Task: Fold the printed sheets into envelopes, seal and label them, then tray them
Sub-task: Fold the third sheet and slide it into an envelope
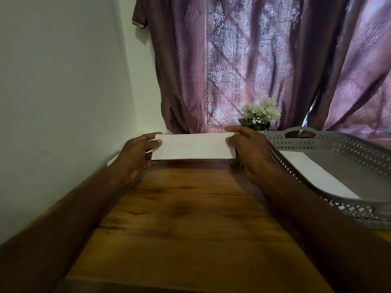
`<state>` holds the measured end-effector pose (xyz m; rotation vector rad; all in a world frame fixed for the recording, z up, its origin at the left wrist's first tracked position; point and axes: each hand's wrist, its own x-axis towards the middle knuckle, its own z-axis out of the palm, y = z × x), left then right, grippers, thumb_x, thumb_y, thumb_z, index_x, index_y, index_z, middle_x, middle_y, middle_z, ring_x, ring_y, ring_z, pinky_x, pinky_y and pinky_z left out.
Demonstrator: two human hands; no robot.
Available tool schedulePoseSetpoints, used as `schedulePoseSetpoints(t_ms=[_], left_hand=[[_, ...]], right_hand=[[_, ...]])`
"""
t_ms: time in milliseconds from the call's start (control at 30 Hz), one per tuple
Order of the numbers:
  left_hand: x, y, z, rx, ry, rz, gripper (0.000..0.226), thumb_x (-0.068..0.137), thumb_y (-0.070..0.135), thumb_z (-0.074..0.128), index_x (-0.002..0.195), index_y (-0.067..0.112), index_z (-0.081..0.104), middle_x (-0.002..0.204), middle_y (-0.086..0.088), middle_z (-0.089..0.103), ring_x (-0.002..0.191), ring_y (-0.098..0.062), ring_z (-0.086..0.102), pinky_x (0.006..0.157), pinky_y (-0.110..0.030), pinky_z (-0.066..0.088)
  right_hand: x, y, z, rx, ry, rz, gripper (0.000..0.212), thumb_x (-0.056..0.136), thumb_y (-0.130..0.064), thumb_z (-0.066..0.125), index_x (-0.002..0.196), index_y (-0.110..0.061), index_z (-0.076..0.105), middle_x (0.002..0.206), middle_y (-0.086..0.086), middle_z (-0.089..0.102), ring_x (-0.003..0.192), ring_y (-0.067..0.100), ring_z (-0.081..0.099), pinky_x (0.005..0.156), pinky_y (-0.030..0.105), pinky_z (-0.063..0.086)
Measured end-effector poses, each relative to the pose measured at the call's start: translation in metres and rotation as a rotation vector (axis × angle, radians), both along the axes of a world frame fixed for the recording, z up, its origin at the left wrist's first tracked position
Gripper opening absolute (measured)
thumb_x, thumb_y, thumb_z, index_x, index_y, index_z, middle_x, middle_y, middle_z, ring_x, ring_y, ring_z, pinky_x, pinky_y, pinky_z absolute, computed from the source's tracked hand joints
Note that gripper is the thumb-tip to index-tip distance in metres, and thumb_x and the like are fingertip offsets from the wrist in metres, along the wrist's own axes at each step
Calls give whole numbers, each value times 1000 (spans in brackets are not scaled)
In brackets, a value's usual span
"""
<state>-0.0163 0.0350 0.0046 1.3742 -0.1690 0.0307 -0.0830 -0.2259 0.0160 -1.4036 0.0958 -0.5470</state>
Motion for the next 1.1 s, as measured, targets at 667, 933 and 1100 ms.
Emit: schedulePoseSetpoints(t_ms=[667, 933, 1100], left_hand=[[-13, 1, 6, 171, -77, -44, 44, 88, 28, 78, 117, -2, 65, 72, -14, 73, 51, -21, 64, 45, -26, 51], [-26, -5, 1, 826, -592, 794, 37, 101, 48, 58, 95, 17, 78, 88, -1, 78, 75, -13, 64, 79, -28, 49], [-57, -24, -12, 993, -722, 558, 22, 100, 43, 59, 97, 27, 73, 81, 11, 69, 70, -7, 59, 68, -26, 48]], right_hand=[[-7, 0, 3, -47, -26, -66, 30, 84, -2, 78, 110, -17, 72, 105, 8, 71, 90, 29, 73, 65, 34, 60], [-17, 19, -6, -474, 69, -165, 26, 81, -7, 69, 103, -19, 74, 101, 0, 69, 88, 13, 63, 60, 18, 46], [-39, 32, -28, -916, 135, -188, 25, 78, -10, 69, 102, -15, 73, 99, -2, 64, 99, 16, 59, 83, 29, 46]])
